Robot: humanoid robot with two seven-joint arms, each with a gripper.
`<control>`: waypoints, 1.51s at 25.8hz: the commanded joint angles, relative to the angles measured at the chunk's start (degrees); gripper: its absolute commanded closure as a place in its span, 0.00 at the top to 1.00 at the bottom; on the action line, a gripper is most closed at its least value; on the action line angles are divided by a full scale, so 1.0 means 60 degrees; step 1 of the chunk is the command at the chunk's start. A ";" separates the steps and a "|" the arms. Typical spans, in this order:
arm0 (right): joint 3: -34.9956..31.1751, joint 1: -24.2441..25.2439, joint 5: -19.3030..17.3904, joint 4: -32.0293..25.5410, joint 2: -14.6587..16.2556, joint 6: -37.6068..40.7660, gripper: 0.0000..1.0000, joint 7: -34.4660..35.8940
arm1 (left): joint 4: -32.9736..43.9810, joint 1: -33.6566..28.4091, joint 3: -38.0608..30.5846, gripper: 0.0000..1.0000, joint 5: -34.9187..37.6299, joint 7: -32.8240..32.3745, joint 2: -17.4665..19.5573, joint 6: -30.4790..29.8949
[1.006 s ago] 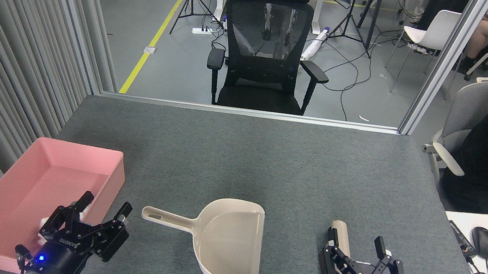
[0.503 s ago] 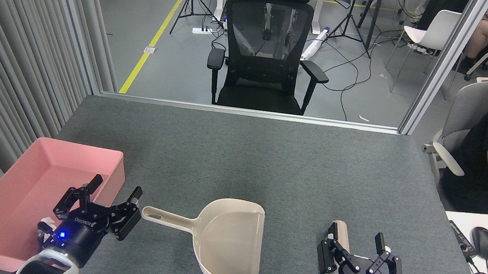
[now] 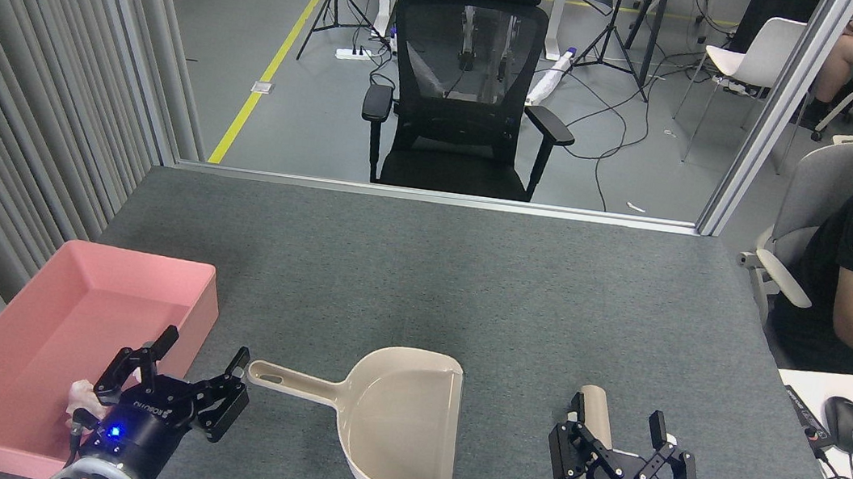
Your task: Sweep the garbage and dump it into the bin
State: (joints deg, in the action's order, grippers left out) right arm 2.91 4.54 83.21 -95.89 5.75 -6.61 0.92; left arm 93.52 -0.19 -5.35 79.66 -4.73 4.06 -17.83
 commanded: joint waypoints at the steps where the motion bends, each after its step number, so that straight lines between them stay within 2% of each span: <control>1: 0.0087 -0.0009 -0.0010 0.0001 -0.0035 0.0018 0.98 -0.0007 | 0.0190 -0.0085 -0.0031 0.99 0.0010 -0.0222 -0.0032 0.0262; 6: 0.0365 0.0005 -0.0010 0.0001 -0.0035 0.0018 0.98 -0.0022 | 0.0220 -0.0173 -0.0016 0.99 0.0010 -0.0471 -0.0075 0.0409; 9: 0.0409 0.0006 -0.0010 -0.0014 -0.0050 0.0003 0.98 -0.0022 | 0.0293 -0.0158 -0.0031 0.99 0.0010 -0.0471 -0.0354 0.0512; 39: 0.0937 0.0152 -0.0040 -0.0116 -0.0123 0.0384 0.98 -0.0022 | 0.0249 -0.0129 -0.0001 0.99 0.0025 -0.0456 -0.0325 0.0497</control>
State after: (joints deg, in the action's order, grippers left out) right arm 8.50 5.43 82.99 -96.65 4.88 -4.51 0.68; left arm 95.03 -0.95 -5.36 79.82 -7.42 2.15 -14.78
